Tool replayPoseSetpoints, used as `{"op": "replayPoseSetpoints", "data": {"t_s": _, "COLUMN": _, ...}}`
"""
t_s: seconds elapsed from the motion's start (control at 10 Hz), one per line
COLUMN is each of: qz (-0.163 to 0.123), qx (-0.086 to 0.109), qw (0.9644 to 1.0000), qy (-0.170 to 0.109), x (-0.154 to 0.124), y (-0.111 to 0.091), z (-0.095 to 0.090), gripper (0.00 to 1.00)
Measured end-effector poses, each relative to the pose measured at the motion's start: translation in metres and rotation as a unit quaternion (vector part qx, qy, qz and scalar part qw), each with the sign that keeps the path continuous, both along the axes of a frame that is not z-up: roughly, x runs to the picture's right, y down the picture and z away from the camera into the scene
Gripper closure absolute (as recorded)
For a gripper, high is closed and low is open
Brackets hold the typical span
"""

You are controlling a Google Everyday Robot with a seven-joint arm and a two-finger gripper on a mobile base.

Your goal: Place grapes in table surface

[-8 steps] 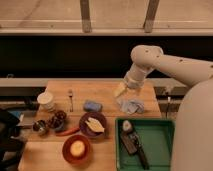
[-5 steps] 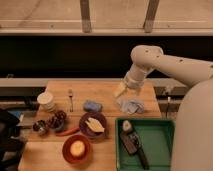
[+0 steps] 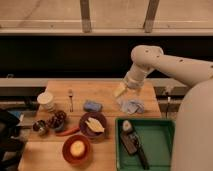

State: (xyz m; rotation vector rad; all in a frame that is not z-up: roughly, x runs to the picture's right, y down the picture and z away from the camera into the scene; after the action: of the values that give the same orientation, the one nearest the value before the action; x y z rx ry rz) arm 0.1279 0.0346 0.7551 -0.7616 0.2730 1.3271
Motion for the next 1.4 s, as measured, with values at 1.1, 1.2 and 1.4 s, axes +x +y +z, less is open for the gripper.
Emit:
{"op": "replayPoseSetpoints", "data": {"t_s": 1.1, "qz": 0.0, "qx": 0.0, "qw": 1.0, "qy": 0.0, "x": 0.0, "y": 0.0001, "z": 0.0, "gripper": 0.2}}
{"op": "replayPoseSetpoints", "data": {"t_s": 1.2, "qz": -0.003, "qx": 0.0, "qw": 1.0, "qy": 0.001, "x": -0.0001, "y": 0.0001, "z": -0.0002, "gripper": 0.2}}
{"op": "replayPoseSetpoints", "data": {"t_s": 1.4, "qz": -0.014, "qx": 0.007, "qw": 0.9999, "qy": -0.002, "x": -0.0085, "y": -0.0059, "z": 0.0006, "gripper": 0.2}}
